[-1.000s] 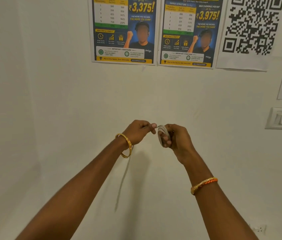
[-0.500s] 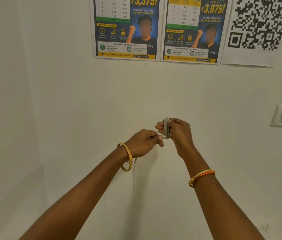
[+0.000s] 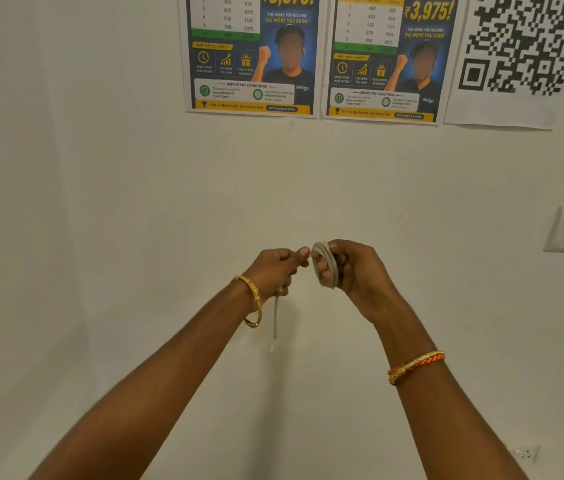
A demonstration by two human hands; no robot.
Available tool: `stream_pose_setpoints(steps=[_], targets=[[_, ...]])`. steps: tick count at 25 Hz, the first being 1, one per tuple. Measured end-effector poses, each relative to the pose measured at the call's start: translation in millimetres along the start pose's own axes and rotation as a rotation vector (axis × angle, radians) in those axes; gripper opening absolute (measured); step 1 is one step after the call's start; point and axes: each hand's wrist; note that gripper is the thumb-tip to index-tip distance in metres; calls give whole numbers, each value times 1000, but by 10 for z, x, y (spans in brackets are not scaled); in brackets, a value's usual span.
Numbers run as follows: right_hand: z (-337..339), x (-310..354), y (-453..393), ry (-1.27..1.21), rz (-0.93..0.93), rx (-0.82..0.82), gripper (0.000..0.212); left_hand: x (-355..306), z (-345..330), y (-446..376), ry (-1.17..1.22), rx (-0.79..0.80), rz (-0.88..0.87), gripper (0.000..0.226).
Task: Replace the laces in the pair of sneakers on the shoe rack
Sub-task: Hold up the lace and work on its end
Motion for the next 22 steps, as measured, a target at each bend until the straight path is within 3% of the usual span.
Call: stream_pose_setpoints(steps=[3,5,7,9,12,15,19,22], targets=[[-34,10,-40,-271,-17,-8,28,145,-92,136,132,103,137,30],[-75,-55,-97,-345,27,-85,26,150,-125,198,27,159,87,31],[-94,-140,-159,-236,116,-204,24,80,-125,238,-197,218,-29,32],[-57,-248,-199,49,213,-286,22,-13,-106,245,-361,247,-141,31],[50,-404,-161,390,254,-230,21,-170,-24,171,-474,200,-266,26],[86,-443,-77,381,157,-183,32,-162,39,55,-574,51,-403,17],[116,-542,-48,166,-44,-175,36,211,-60,86,-259,-51,-328,12],[193,-735,4,81,-150,-141,36,575,-259,221,43,-49,-77,19]])
Point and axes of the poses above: each hand's wrist, its own y-axis away from the middle knuckle, its own z-axis out of the back of the hand, x = y × z, and after that the axes turned 13 degrees about -x, right-handed
